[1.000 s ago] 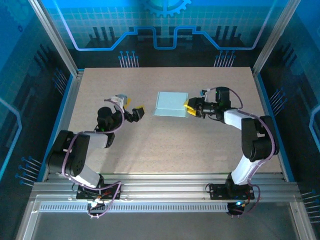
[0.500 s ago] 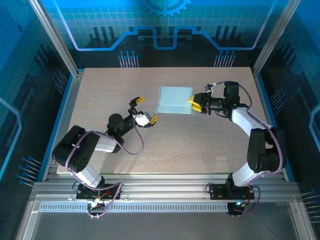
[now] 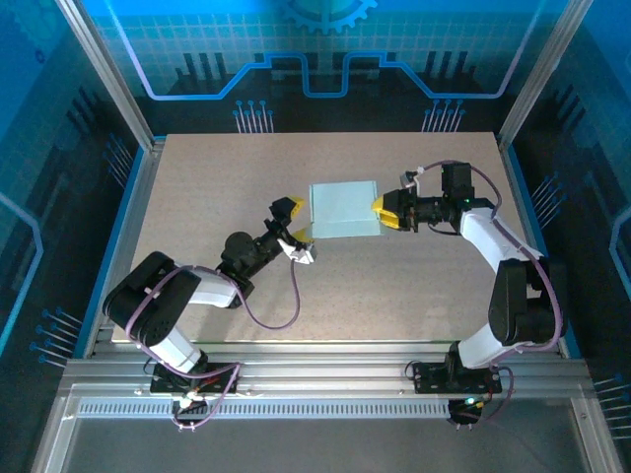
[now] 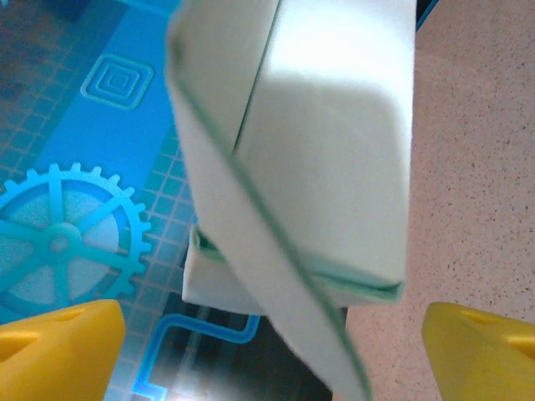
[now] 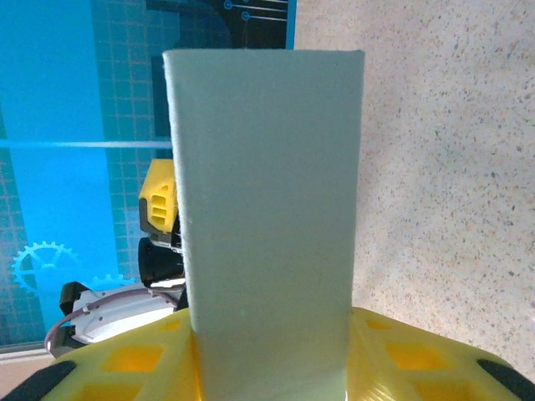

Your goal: Fold the paper box

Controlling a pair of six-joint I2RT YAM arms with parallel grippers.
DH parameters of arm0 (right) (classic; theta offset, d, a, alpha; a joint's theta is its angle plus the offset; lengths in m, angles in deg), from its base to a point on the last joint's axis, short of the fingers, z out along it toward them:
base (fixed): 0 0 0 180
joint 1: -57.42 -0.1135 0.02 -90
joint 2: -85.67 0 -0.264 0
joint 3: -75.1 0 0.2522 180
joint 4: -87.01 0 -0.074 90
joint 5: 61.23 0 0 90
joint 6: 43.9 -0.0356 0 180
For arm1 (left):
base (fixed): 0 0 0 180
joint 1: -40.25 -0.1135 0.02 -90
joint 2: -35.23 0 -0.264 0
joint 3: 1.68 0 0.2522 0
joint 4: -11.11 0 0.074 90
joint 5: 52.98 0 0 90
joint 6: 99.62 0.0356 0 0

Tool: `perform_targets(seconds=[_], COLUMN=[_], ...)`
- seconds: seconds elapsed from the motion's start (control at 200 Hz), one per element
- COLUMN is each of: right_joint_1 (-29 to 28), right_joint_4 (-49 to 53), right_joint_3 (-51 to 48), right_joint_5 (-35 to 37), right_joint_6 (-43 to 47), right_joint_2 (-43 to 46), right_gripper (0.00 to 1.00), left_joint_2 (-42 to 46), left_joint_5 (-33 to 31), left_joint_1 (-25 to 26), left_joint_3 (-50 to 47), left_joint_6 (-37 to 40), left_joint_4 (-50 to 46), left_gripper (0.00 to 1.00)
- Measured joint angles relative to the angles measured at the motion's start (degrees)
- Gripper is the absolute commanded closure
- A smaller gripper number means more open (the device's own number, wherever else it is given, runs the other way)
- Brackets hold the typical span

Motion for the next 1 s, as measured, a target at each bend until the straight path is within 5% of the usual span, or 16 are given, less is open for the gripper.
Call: perform_targets(seconds=[0.245, 0.565, 1.001], right_joint_1=[0.0, 0.0, 0.0], right_joint_4=[3.8, 5.4, 6.7], right_joint_3=[0.2, 0.5, 0.7], right_joint_5=[-0.9, -1.3, -1.2], right_joint_6=[2.6, 3.7, 3.8], right_joint_2=[0.0, 0.0, 0.0], right_gripper=[0.57, 0.57, 0.56], left_joint_2=[0.0, 0.0, -0.5], left_joint_5=[0.1, 0.6, 0.7], left_joint_1=[2.6, 3.8, 3.8], left_joint_3=[0.0, 0.1, 0.1], left_joint_6=[3.5, 3.8, 3.4], left_joint_4=[0.0, 0.0, 0.2], left_gripper=[0.16, 0.39, 0.54])
